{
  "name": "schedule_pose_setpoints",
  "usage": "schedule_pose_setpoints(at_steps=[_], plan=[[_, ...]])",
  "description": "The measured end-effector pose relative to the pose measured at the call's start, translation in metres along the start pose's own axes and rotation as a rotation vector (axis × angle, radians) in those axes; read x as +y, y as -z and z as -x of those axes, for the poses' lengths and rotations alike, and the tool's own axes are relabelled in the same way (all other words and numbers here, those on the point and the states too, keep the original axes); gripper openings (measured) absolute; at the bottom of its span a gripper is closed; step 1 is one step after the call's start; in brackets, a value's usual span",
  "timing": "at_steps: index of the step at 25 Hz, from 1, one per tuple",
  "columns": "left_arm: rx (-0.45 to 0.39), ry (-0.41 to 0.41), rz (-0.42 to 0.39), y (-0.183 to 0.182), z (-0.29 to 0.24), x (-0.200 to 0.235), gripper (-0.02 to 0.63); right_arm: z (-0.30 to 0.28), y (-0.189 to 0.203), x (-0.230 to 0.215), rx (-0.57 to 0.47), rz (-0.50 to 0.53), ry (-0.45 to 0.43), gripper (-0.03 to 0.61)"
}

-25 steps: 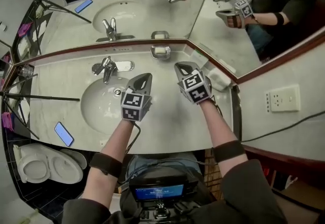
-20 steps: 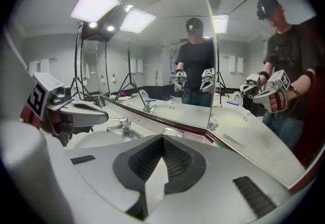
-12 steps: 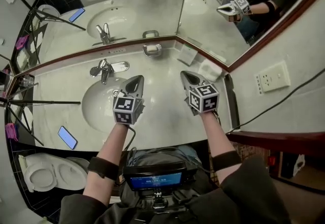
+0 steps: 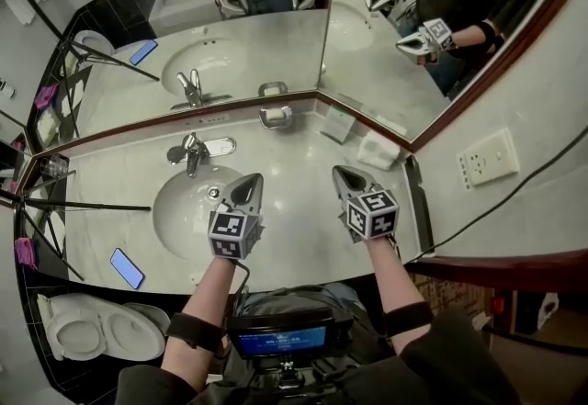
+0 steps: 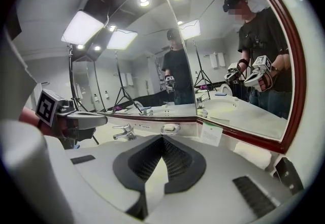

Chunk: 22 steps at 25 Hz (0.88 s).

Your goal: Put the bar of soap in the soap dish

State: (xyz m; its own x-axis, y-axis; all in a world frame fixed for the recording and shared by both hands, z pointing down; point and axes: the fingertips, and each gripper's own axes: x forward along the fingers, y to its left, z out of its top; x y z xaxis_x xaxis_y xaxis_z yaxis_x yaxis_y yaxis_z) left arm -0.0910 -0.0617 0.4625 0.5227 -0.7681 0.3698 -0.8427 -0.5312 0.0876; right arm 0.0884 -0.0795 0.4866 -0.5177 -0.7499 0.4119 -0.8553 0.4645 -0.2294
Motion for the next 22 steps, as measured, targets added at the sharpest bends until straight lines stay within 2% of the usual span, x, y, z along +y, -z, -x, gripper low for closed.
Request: schedule_pose_setpoints(at_steps=[7,10,18,21,22], plan=[[0.007,-0.007,-0.035,-0.001,-0.003,-0.006,0.002,-0.005,0.005,0.003,0.023,0.036,-0.022,0.018],[0.008,-0.01,-0.032,0.0,-0.008,-0.007,0.002,-0.013,0.005,0.003,0.046,0.091,-0.039,0.019],[0.023,-0.027,-0.017,0.008,-0.03,0.003,0.002,-0.065,-0.011,0.01,0.179,0.503,-0.078,0.023],[0.022,-0.034,-0.013,0.009,-0.043,0.01,0.002,-0.099,-0.011,0.009,0.224,0.658,-0.113,0.05],[0.02,-0.036,-0.012,0.01,-0.047,0.013,0.002,-0.11,-0.012,0.008,0.24,0.708,-0.124,0.08]])
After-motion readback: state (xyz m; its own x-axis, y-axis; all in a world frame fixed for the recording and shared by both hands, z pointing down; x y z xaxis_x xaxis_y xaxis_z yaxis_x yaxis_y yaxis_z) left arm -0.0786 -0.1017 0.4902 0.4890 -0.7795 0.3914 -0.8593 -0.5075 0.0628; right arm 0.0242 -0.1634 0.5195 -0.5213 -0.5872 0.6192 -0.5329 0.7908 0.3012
